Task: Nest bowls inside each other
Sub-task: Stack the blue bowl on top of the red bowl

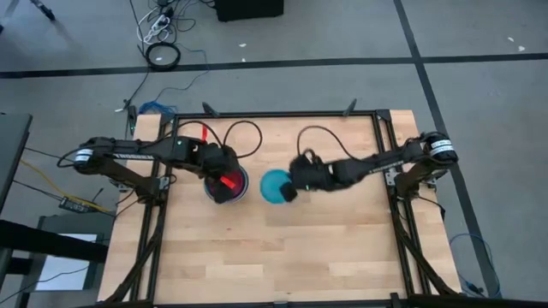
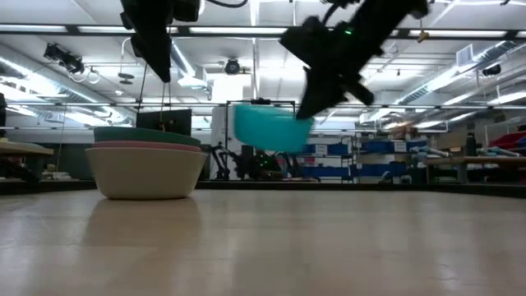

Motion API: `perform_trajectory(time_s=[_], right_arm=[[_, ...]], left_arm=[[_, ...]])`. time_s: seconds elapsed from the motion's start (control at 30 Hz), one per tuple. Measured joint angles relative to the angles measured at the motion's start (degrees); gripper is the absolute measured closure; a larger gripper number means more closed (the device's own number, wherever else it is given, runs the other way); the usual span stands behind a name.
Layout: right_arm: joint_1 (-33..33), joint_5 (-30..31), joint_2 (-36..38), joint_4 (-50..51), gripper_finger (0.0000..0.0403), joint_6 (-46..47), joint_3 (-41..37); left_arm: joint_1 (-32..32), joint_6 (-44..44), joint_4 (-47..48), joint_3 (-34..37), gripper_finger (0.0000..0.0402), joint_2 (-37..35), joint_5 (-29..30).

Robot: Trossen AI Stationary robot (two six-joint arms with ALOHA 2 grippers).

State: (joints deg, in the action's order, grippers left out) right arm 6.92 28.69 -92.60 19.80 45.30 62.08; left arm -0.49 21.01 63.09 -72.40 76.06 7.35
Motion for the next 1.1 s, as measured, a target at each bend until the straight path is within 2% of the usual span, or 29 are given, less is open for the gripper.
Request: perform_trajectory(time_s=[0.13,0.27,0.5,0.7,0.87,1.0,1.1], right_arm=[[-5.0,-3.8,0.0,-7.2,0.0403,-9.7,2.7],[-8.6,-8.0,0.0,-12.5,0.0403,-15.1,4.2],[-10.8,-11.3,-0.2,-16.3,0.0403,-18.3,4.5],[-10.8,-16.1,-4.3,-25.2,0.0403,-20.1,5.7],[-10.8,-19.3,-12.2,-24.8,0.0403,-21.9,13.1],[-10.8,-23.4,-19.6,-24.9,0.0403,-23.5,22.5],[-10.8,-24.8,-25.4,-20.2,0.0403,-24.4,30.3]], left_arm=[[0.0,0.3,-1.6,0.0,0.0142,-2.1,3.3],[0.0,0.3,-5.0,0.0,0.0142,-5.7,6.3],[0.0,-0.6,-10.4,0.0,0.0142,-12.7,10.0],[0.0,-3.0,-13.5,-0.1,0.0142,-15.2,11.7],[0.0,-3.9,-13.3,0.0,0.0142,-15.3,11.7],[0.0,-3.9,-12.9,0.0,0.0142,-15.3,11.7],[0.0,-3.9,-12.7,0.0,0.0142,-15.3,11.7]])
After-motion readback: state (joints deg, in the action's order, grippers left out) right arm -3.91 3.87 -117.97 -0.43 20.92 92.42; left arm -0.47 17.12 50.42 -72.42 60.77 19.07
